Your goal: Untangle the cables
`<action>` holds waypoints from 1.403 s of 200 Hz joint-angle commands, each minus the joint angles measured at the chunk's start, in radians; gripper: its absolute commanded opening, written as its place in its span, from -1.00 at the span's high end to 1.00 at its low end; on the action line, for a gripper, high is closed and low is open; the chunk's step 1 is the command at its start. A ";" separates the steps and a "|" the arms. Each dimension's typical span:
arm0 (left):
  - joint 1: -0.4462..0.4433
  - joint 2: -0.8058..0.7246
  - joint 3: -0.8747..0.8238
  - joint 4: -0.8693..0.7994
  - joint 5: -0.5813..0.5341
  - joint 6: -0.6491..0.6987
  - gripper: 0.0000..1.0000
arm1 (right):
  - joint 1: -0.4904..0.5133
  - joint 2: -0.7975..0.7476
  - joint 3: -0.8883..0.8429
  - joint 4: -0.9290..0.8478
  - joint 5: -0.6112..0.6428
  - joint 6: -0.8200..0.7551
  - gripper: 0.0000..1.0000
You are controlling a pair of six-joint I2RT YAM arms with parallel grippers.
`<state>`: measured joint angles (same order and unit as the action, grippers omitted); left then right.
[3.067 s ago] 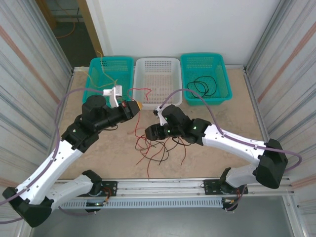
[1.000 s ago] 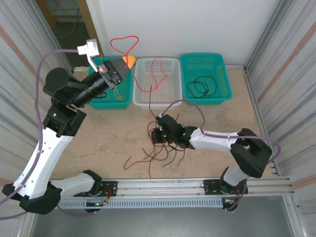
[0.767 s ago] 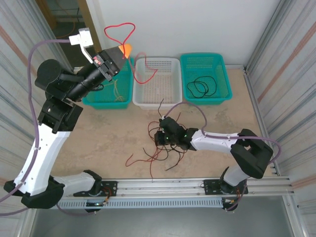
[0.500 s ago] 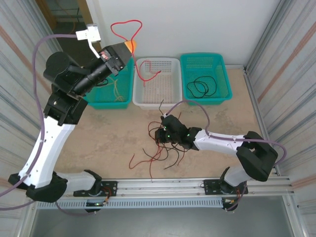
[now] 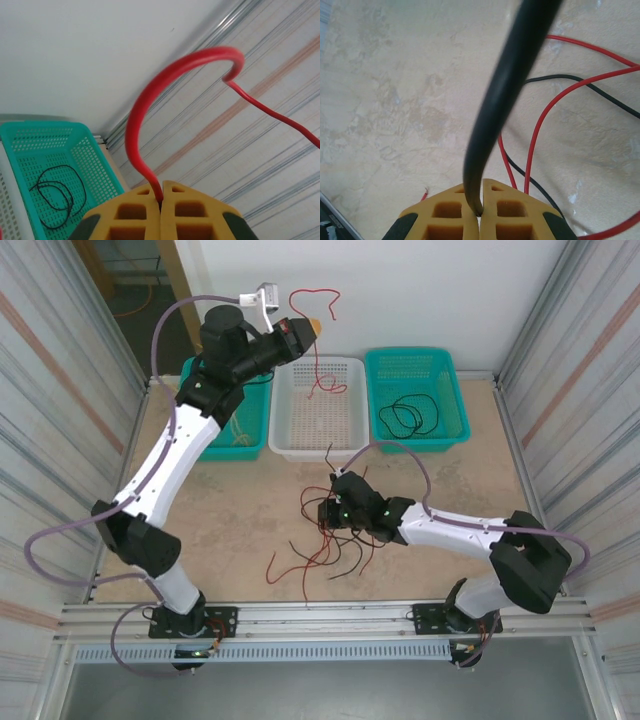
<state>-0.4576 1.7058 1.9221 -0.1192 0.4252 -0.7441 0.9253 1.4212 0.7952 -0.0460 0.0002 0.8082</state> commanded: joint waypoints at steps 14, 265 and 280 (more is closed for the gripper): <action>0.026 0.074 0.096 0.024 0.038 0.024 1.00 | -0.025 -0.051 -0.019 -0.029 0.007 -0.003 1.00; -0.014 -0.463 -0.699 -0.242 -0.042 0.293 -0.32 | -0.065 -0.104 0.072 -0.154 0.007 -0.055 1.00; -0.016 -0.574 -0.878 -0.246 -0.033 0.280 -0.30 | -0.068 -0.109 0.084 -0.158 0.007 -0.058 1.00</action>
<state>-0.4744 1.2385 1.2659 -0.2951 0.3504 -0.4900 0.8635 1.3216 0.8352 -0.1749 -0.0002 0.7803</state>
